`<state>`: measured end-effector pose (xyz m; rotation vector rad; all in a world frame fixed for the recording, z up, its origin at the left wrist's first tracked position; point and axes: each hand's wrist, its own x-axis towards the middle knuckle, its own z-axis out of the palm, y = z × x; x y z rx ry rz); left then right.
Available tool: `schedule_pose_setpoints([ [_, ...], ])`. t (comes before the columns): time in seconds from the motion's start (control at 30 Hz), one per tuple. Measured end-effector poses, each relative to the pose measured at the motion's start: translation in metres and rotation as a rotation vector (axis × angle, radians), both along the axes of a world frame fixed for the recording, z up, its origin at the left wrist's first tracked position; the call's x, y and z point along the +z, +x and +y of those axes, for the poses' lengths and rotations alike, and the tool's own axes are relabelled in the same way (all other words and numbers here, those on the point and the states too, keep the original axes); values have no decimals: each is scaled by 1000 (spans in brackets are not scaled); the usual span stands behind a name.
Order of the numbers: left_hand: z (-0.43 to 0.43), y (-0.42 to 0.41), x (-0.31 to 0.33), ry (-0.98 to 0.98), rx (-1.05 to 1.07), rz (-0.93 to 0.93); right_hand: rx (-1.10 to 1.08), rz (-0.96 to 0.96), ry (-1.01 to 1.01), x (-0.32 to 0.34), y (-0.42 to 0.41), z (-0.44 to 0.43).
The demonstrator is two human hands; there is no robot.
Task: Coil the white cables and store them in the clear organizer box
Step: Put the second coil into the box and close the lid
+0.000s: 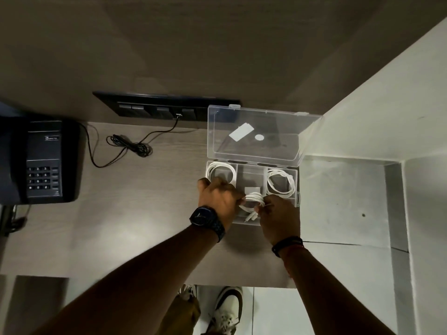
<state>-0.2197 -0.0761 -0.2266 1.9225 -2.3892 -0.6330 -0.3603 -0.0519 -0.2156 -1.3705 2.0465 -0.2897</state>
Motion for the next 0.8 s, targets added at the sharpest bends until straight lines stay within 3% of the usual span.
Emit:
schedule_pose_setpoints([
  [0.33,2,8,2,-99,-116,-10,136,139,95,0,1,-11],
  [0.63,3,7,-8,-89,-8,58,302,362,102,-3,7,-7],
  [0.8,5,2,-8,-25,189,230,332,373,104,-3,6,-7],
])
